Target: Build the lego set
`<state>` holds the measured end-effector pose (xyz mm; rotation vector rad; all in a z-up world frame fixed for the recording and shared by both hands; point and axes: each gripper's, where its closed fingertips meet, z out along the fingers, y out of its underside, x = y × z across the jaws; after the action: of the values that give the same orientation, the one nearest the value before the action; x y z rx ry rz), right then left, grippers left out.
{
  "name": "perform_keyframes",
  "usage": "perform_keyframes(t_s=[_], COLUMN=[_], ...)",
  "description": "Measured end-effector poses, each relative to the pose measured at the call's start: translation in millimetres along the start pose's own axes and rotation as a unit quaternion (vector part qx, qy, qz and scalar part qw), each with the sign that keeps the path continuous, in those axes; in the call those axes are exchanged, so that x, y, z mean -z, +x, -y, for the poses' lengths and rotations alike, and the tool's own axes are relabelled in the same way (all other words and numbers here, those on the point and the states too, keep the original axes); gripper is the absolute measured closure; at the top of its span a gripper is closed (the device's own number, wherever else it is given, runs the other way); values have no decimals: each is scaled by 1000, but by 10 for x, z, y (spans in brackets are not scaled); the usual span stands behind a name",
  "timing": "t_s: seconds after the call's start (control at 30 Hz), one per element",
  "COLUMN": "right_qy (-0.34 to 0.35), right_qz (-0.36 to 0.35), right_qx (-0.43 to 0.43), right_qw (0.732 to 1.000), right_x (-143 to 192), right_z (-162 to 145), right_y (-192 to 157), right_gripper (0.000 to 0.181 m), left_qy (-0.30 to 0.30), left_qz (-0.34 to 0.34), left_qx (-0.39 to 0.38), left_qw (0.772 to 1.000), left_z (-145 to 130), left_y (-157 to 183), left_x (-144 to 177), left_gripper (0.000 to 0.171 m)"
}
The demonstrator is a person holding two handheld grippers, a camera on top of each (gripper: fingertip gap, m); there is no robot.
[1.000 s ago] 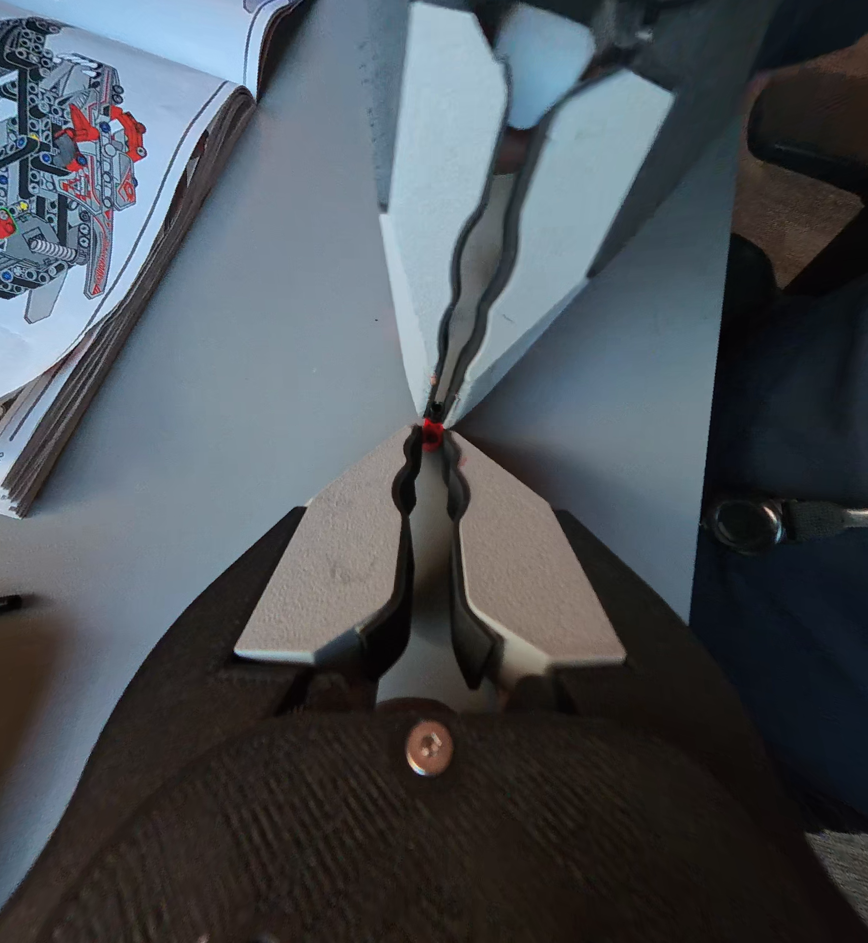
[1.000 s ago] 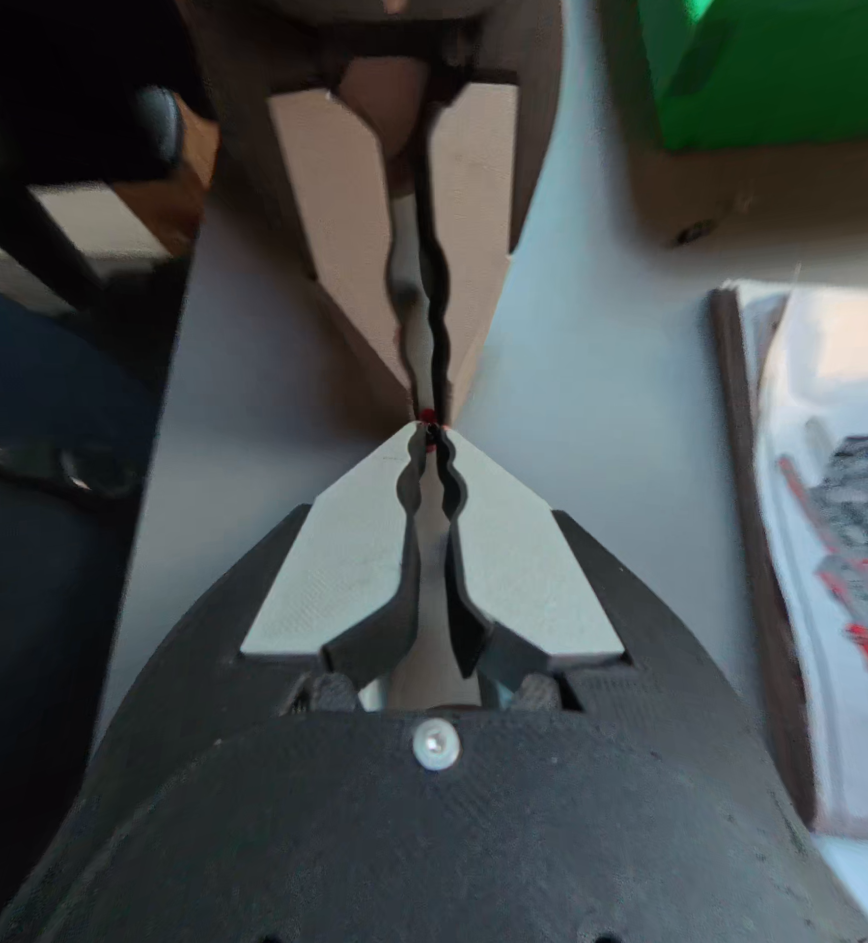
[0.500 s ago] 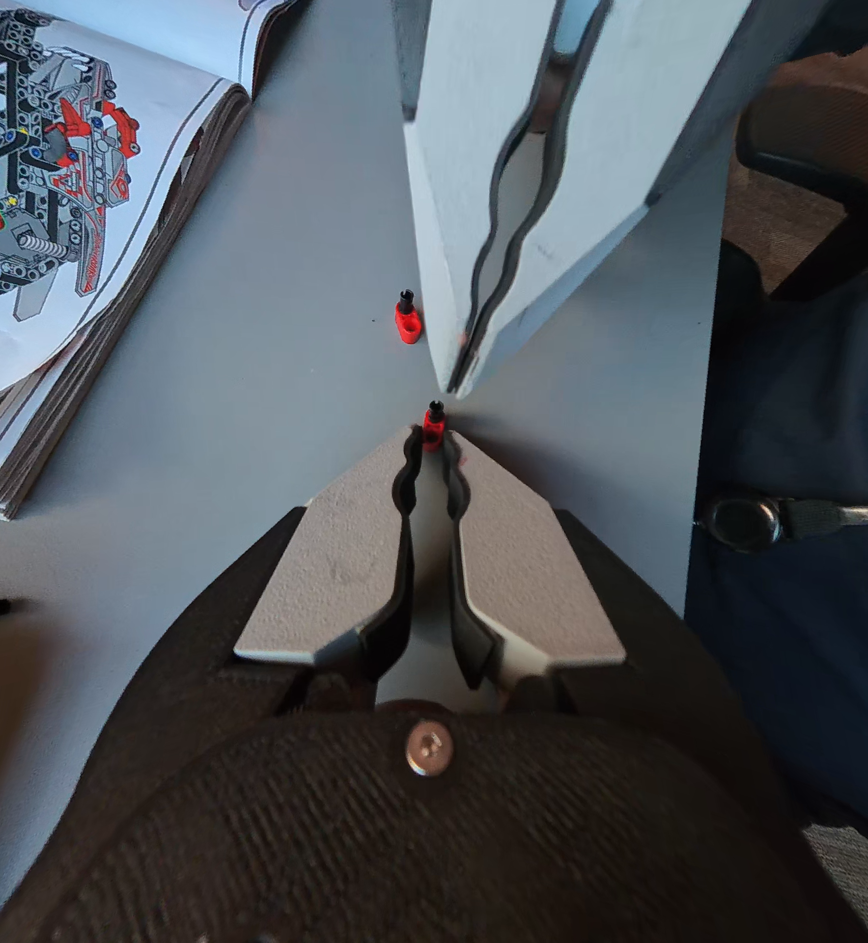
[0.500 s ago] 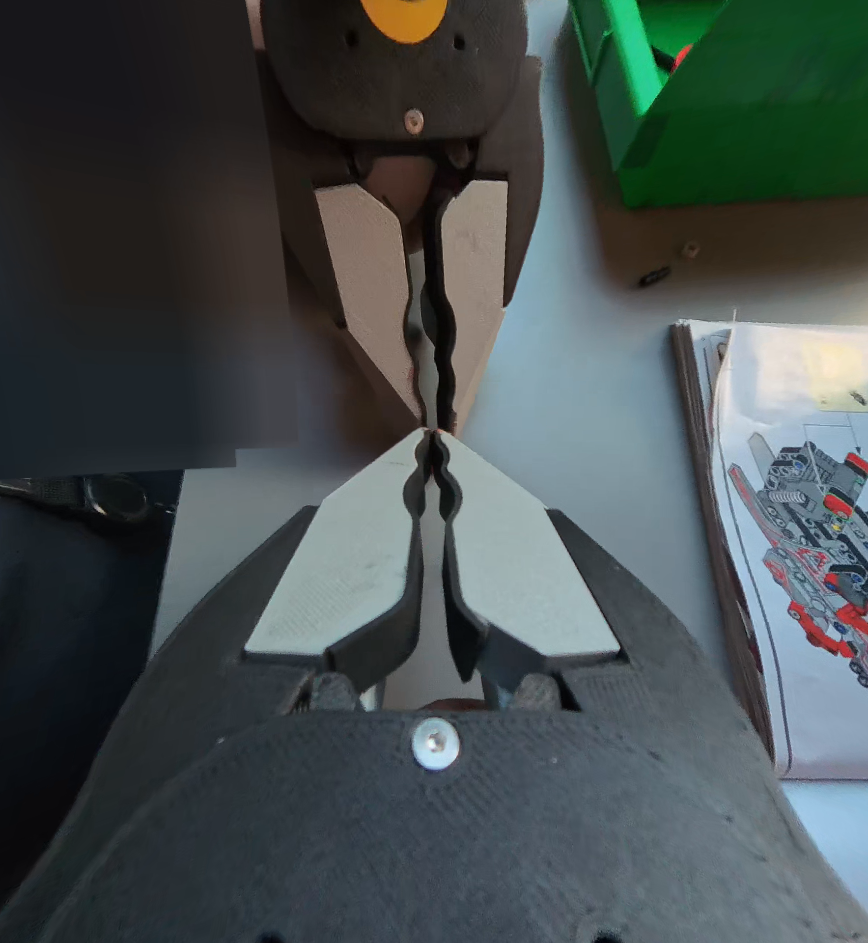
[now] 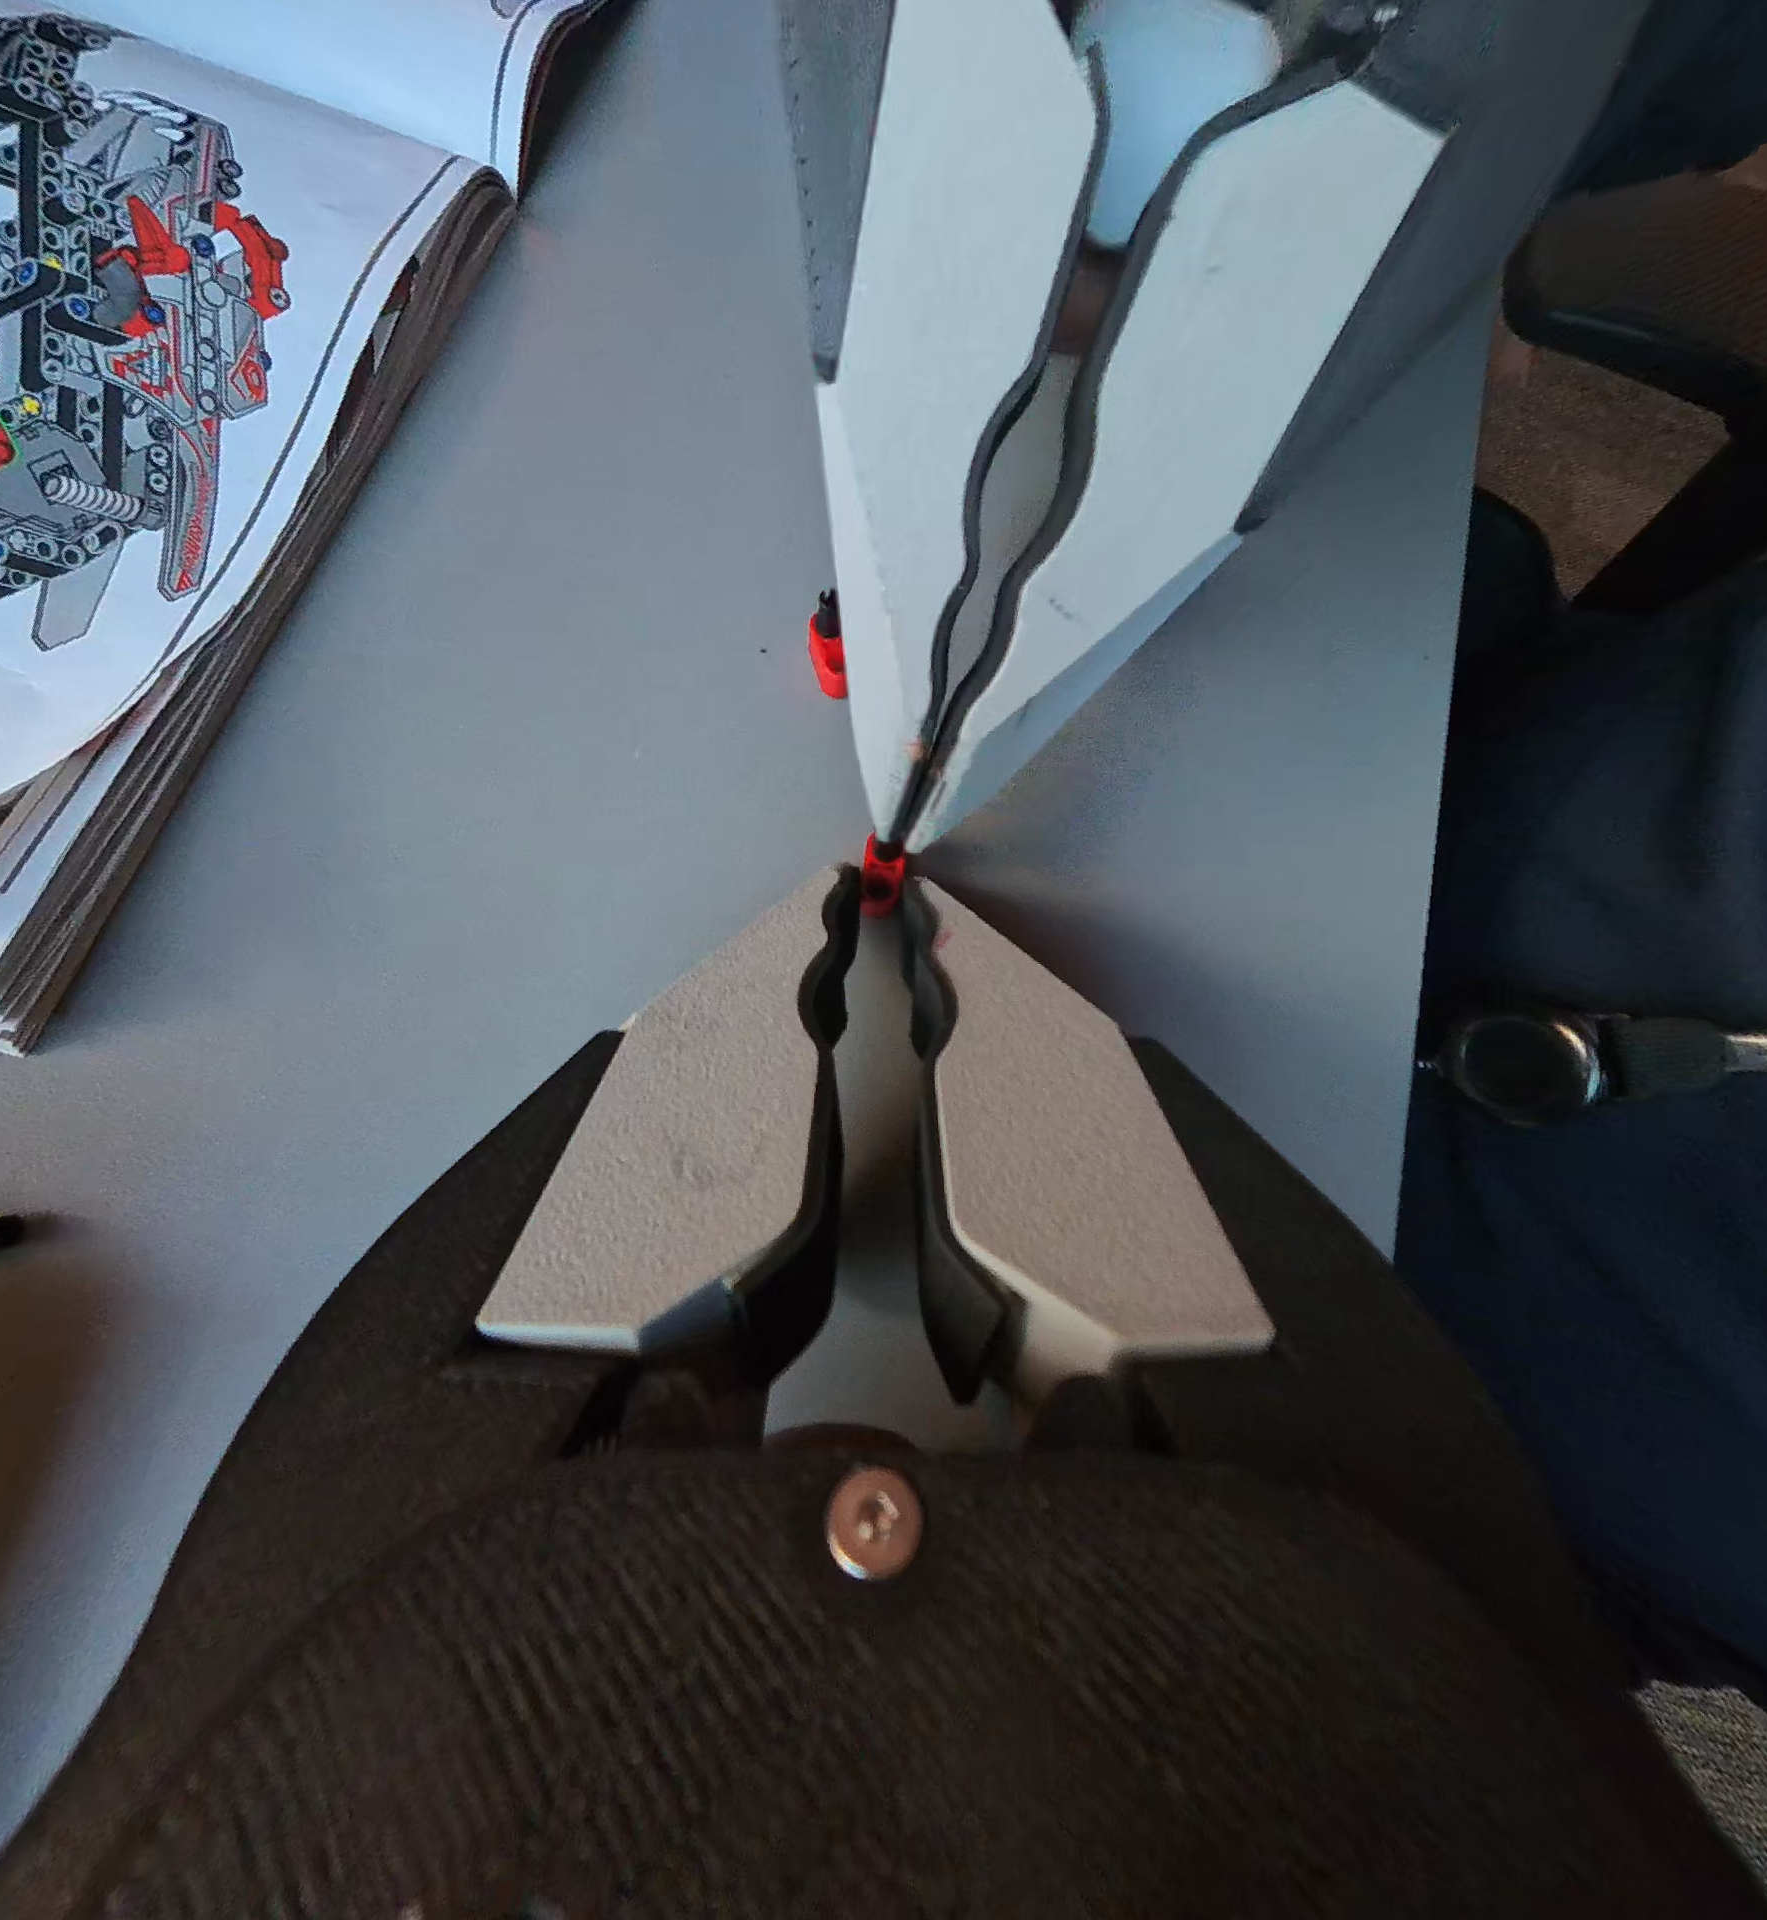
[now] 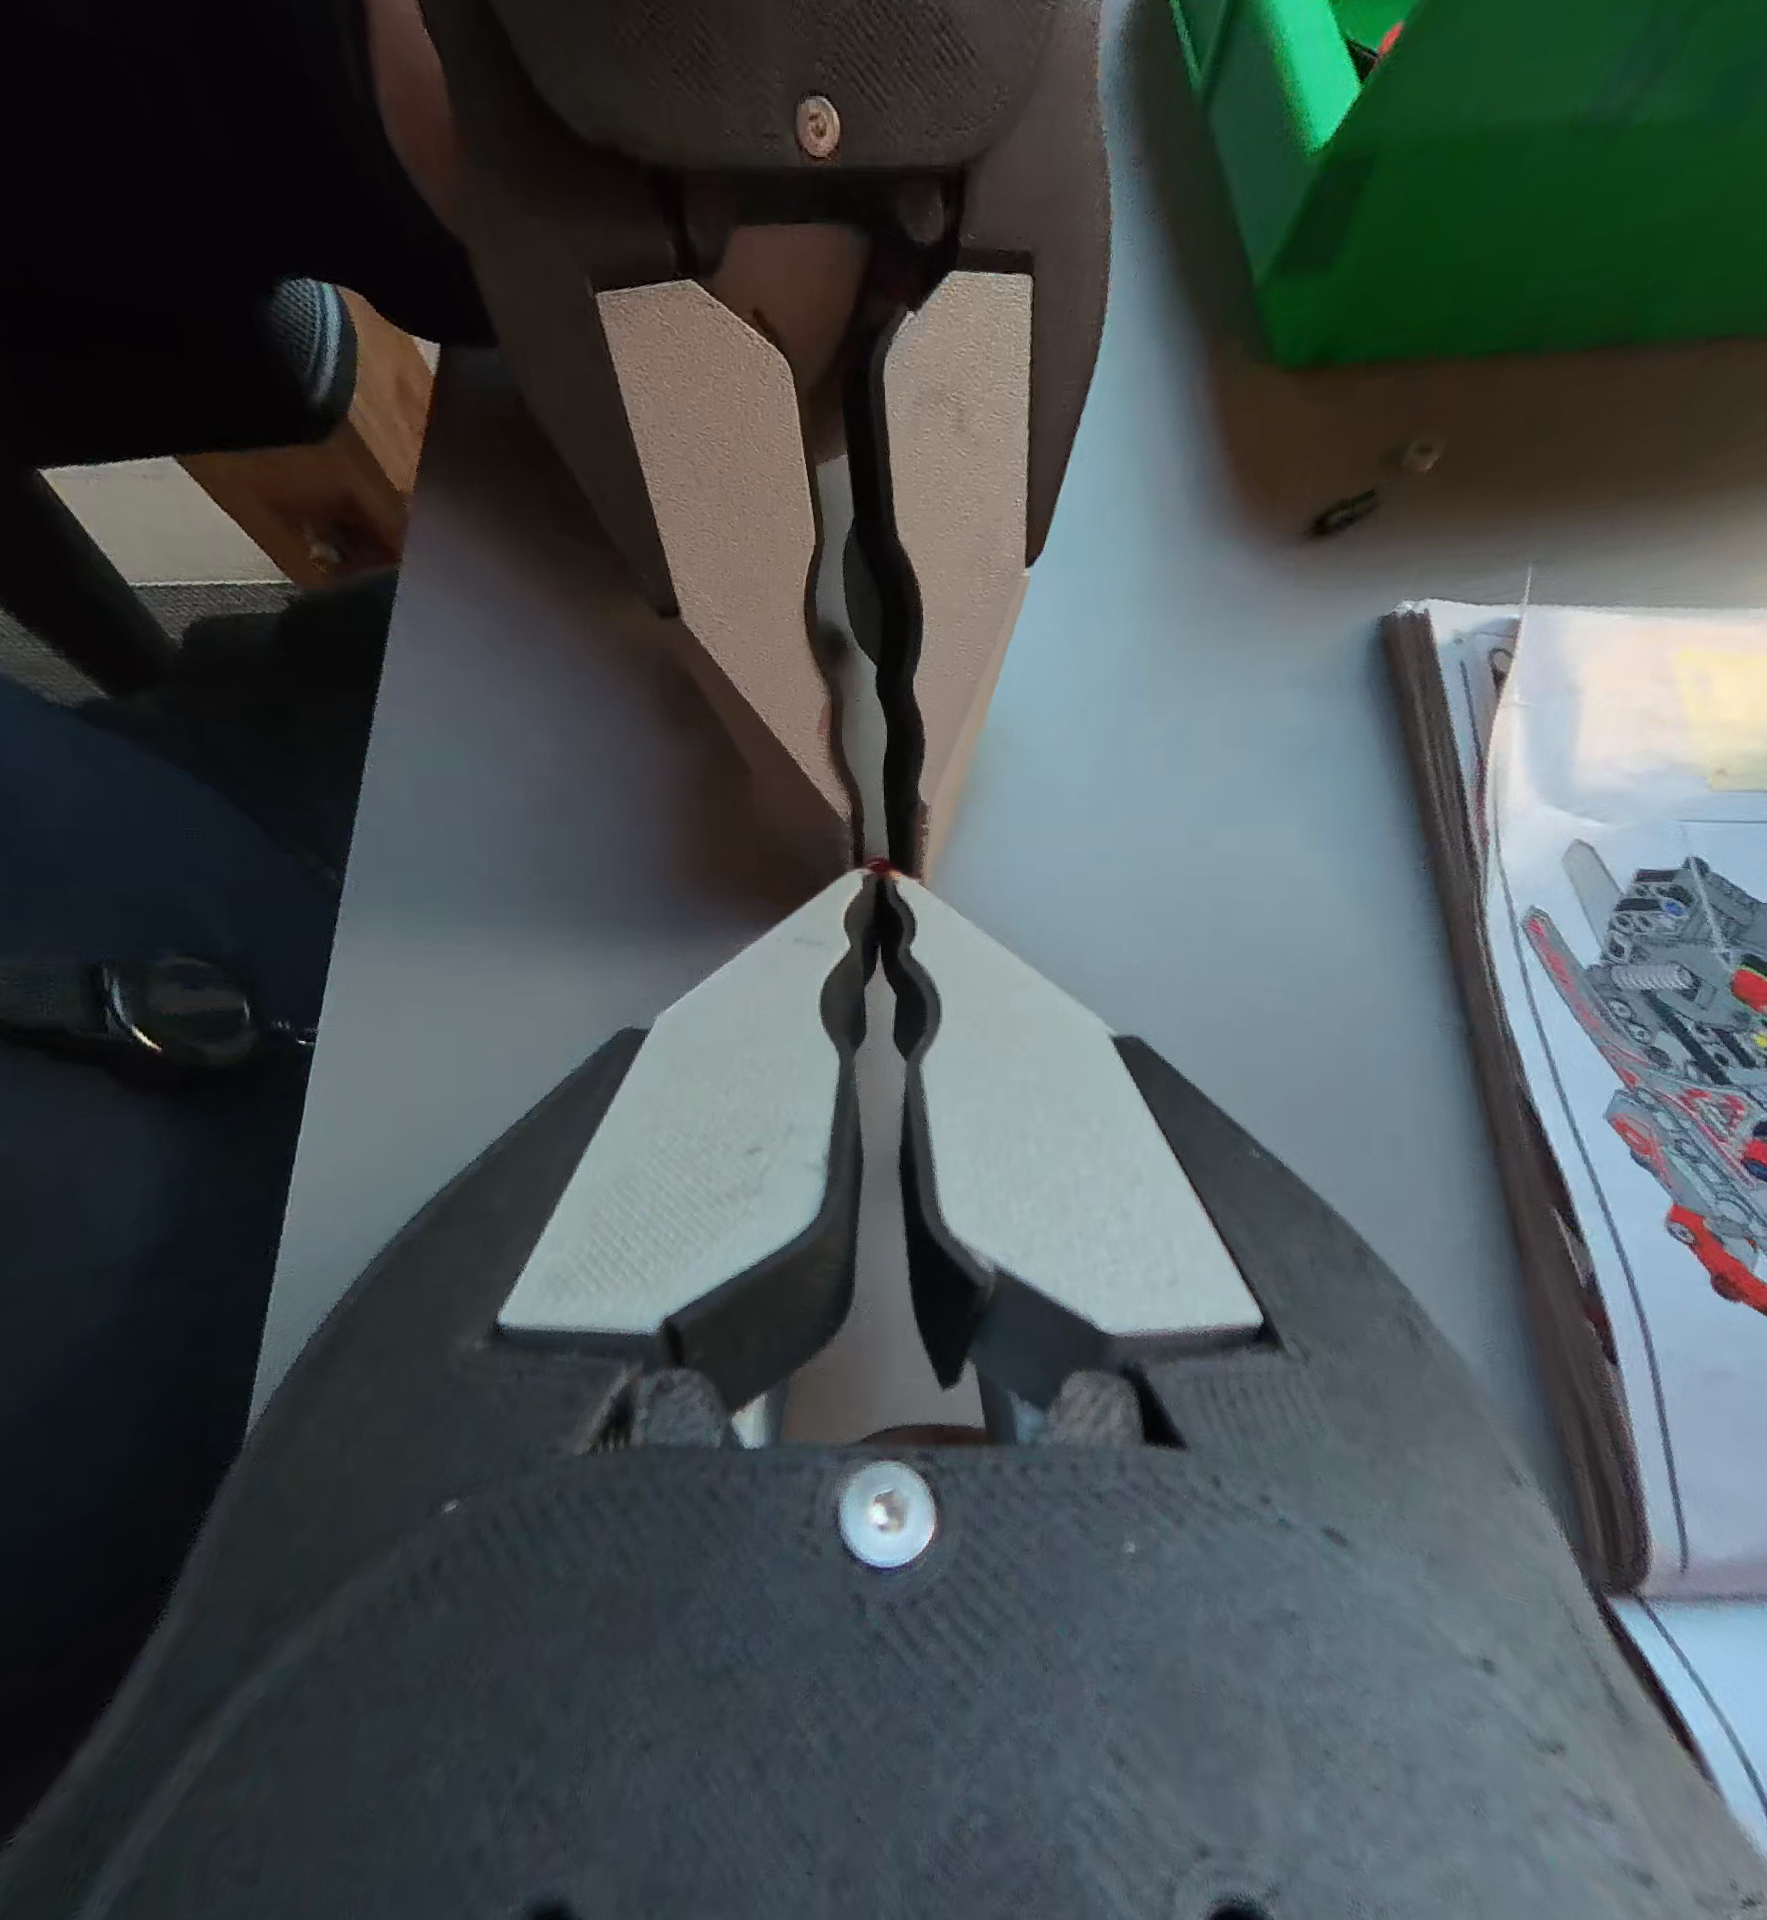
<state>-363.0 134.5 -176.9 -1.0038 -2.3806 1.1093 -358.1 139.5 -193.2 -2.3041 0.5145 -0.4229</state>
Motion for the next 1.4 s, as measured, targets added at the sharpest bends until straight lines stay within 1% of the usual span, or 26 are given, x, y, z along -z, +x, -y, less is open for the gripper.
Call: perform_keyframes(t_s=[0.07, 0.13, 0.2, 0.23, 0.3, 0.37, 0.5, 0.53, 0.6, 0.67, 0.73, 0.8, 0.87, 1.0, 1.1, 1.17, 1.3, 1.4], right_qy=[1, 47, 77, 88, 95, 97, 96, 96, 94, 97, 91, 80, 75, 85, 94, 90, 58, 21], right_qz=[-20, -37, -62, -76, -86, -87, -102, -115, -138, -157, -172, -171, -174, -180, -172, -167, -162, -129], right_qx=[-7, -29, -62, -77, -103, -122, -138, -135, -133, -126, -121, -121, -119, -128, -145, -153, -124, -80], right_qw=[1000, 998, 993, 990, 986, 984, 981, 979, 977, 975, 973, 975, 975, 972, 970, 970, 977, 988], right_x=[78, 254, 467, 558, 673, 713, 706, 703, 702, 717, 713, 684, 680, 719, 739, 725, 594, 431], right_z=[28, 148, 162, 130, 11, -110, -278, -313, -355, -342, -349, -372, -387, -389, -389, -402, -400, -397], right_y=[67, 146, 246, 284, 267, 172, -12, -12, 25, 78, 131, 149, 171, 210, 233, 258, 306, 279], right_gripper=[181, 181, 181, 169, 165, 160, 149, 148, 143, 140, 138, 136, 136, 133, 132, 133, 140, 140], left_qy=[1, 1, 2, 3, 4, 5, 6, 6, 6, 4, 3, -18, -30, -38, -49, -47, -48, -65], left_qz=[1, 2, 6, 7, 12, 18, 51, 64, 113, 143, 207, 268, 310, 334, 369, 382, 383, 375], left_qx=[-1, 0, 3, 5, 11, 17, 10, 5, -8, -30, -65, -114, -154, -177, -219, -234, -233, -227], left_qw=[1000, 1000, 1000, 1000, 1000, 1000, 999, 998, 994, 989, 976, 957, 938, 925, 902, 893, 893, 897], left_z=[3, 4, 6, 8, 13, 23, 50, 61, 77, 81, 92, 55, 41, 53, 64, 86, 109, 98], left_y=[0, -4, -20, -26, -50, -76, -142, -166, -271, -303, -423, -538, -602, -603, -607, -592, -605, -605], left_x=[-1, 0, 4, 6, 8, 6, -14, -20, -8, 3, 64, 112, 132, 127, 129, 120, 99, 99], left_gripper=[167, 167, 167, 167, 167, 167, 167, 167, 167, 167, 167, 167, 166, 166, 166, 167, 167, 164])
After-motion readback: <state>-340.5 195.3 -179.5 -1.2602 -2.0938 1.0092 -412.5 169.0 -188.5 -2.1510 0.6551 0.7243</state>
